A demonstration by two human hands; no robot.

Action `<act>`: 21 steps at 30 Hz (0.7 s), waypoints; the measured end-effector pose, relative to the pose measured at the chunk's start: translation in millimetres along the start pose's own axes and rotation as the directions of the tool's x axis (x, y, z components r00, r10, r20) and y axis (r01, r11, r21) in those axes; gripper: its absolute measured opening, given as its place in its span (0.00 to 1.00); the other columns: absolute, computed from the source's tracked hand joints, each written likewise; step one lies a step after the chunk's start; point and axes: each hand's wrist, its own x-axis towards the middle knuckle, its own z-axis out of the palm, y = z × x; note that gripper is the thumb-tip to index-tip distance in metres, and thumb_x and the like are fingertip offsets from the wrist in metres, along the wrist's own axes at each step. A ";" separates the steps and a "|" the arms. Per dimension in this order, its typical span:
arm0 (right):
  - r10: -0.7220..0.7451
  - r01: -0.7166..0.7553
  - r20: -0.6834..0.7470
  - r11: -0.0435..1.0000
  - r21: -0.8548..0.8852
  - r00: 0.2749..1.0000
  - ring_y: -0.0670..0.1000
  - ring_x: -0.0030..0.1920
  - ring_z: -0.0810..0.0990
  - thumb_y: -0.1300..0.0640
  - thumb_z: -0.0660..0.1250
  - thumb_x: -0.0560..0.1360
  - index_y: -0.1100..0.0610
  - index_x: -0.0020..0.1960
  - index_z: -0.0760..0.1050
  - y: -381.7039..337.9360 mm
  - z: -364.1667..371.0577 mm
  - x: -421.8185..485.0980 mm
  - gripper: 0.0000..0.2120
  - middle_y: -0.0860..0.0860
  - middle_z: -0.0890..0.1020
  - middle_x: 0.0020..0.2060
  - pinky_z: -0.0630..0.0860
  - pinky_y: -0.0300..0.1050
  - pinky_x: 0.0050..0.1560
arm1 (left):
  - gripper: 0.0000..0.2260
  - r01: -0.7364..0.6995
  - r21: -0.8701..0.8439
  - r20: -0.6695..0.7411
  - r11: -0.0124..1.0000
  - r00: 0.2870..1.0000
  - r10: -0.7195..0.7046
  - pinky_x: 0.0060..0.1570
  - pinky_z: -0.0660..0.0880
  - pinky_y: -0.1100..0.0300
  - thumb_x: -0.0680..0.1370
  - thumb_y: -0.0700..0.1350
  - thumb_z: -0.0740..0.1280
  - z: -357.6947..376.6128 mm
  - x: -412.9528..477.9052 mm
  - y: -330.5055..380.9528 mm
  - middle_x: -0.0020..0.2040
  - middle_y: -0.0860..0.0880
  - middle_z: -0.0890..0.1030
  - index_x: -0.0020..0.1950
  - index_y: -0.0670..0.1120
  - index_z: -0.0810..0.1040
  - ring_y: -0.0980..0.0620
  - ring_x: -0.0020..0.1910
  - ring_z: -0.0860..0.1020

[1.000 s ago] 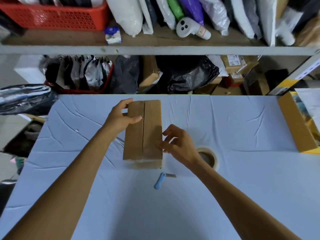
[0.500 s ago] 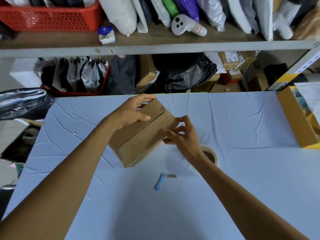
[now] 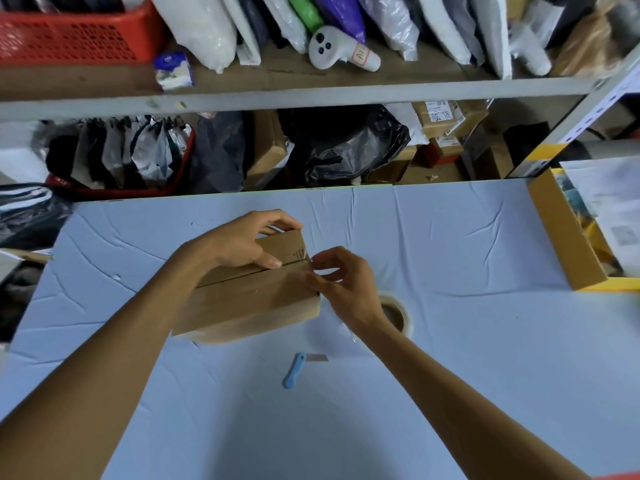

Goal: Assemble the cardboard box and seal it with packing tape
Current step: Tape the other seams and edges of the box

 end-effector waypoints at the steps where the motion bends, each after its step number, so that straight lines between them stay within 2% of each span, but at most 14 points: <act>1: -0.012 0.012 0.005 1.000 0.005 1.000 0.36 0.35 0.81 0.55 0.76 0.70 0.57 0.50 0.79 -0.5 -0.6 0.4 0.12 0.44 0.83 0.41 0.77 0.34 0.37 | 0.28 0.001 -0.015 0.005 1.000 1.000 -0.001 0.65 0.66 0.62 0.69 0.35 0.75 0.1 -1.4 1.2 0.63 0.55 0.74 0.65 0.53 0.73 0.58 0.64 0.71; 4: -0.021 0.020 0.027 1.000 0.006 0.999 0.38 0.33 0.81 0.57 0.76 0.69 0.59 0.49 0.79 -2.8 -2.5 4.6 0.11 0.46 0.83 0.40 0.76 0.31 0.34 | 0.26 0.001 -0.107 -0.011 0.994 1.000 -0.002 0.63 0.66 0.64 0.67 0.45 0.76 2.2 -3.4 4.9 0.62 0.57 0.76 0.64 0.52 0.75 0.61 0.63 0.72; 8: -0.050 0.061 0.117 0.994 -0.091 0.992 0.50 0.39 0.83 0.52 0.79 0.65 0.56 0.50 0.79 -2.6 -8.2 11.3 0.17 0.50 0.83 0.41 0.79 0.46 0.41 | 0.20 0.014 -0.081 -0.036 0.997 0.999 -0.017 0.63 0.71 0.59 0.70 0.40 0.76 8.0 0.6 7.3 0.59 0.53 0.78 0.60 0.49 0.77 0.55 0.60 0.76; 12: -0.020 0.039 0.194 0.995 -0.096 0.981 0.51 0.39 0.83 0.47 0.78 0.66 0.57 0.49 0.79 3.0 -17.3 12.6 0.18 0.50 0.84 0.40 0.80 0.51 0.44 | 0.20 0.010 -0.073 -0.094 0.997 0.995 -0.017 0.63 0.72 0.55 0.69 0.39 0.76 15.8 3.0 7.3 0.57 0.53 0.79 0.58 0.50 0.78 0.55 0.58 0.77; 15: 0.036 -0.031 0.156 0.999 -0.034 0.987 0.52 0.36 0.84 0.47 0.76 0.68 0.59 0.44 0.79 19.9 -28.9 16.7 0.15 0.53 0.84 0.35 0.81 0.55 0.44 | 0.20 0.013 -0.027 -0.088 1.000 0.996 -0.015 0.63 0.73 0.54 0.68 0.41 0.77 15.4 5.0 7.5 0.57 0.55 0.79 0.57 0.52 0.78 0.56 0.57 0.77; 17: 0.023 -0.008 0.110 0.992 -0.130 0.994 0.53 0.36 0.83 0.45 0.73 0.70 0.58 0.38 0.77 35.9 -37.8 18.8 0.16 0.53 0.84 0.33 0.80 0.56 0.43 | 0.20 0.022 -0.001 -0.087 1.000 0.996 -0.022 0.63 0.73 0.51 0.68 0.42 0.77 14.2 6.4 7.2 0.57 0.55 0.79 0.57 0.53 0.78 0.55 0.57 0.78; 18: 0.020 0.022 0.141 0.957 -0.289 0.990 0.53 0.38 0.82 0.42 0.72 0.70 0.56 0.37 0.75 44.2 -43.8 18.9 0.17 0.51 0.83 0.34 0.79 0.54 0.43 | 0.20 0.028 -0.004 -0.083 1.000 0.996 -0.028 0.63 0.73 0.50 0.68 0.41 0.77 14.2 6.3 7.3 0.57 0.55 0.79 0.57 0.53 0.77 0.54 0.57 0.78; 19: 0.049 0.065 0.208 0.860 -0.506 0.977 0.53 0.41 0.81 0.39 0.71 0.69 0.53 0.38 0.73 51.5 -49.6 16.8 0.18 0.50 0.83 0.37 0.76 0.50 0.43 | 0.21 0.029 -0.009 -0.078 1.000 0.997 -0.030 0.63 0.73 0.50 0.68 0.41 0.77 14.3 5.6 7.1 0.57 0.54 0.79 0.58 0.52 0.77 0.54 0.57 0.78; 20: 0.096 0.142 0.283 0.686 -0.714 0.954 0.53 0.45 0.79 0.35 0.71 0.67 0.51 0.41 0.71 57.6 -56.3 13.6 0.20 0.49 0.81 0.42 0.72 0.47 0.44 | 0.21 0.024 -0.015 -0.071 1.000 0.997 -0.025 0.64 0.72 0.50 0.68 0.41 0.77 14.8 6.0 7.4 0.58 0.53 0.78 0.59 0.52 0.76 0.54 0.58 0.77; 21: 0.155 0.248 0.363 0.489 -0.836 0.919 0.54 0.50 0.78 0.33 0.71 0.65 0.51 0.46 0.71 64.4 -62.9 9.8 0.23 0.49 0.80 0.47 0.70 0.45 0.46 | 0.22 0.021 -0.024 -0.068 0.999 0.997 -0.022 0.65 0.71 0.50 0.69 0.40 0.76 15.4 5.7 7.5 0.59 0.53 0.78 0.60 0.52 0.75 0.54 0.59 0.76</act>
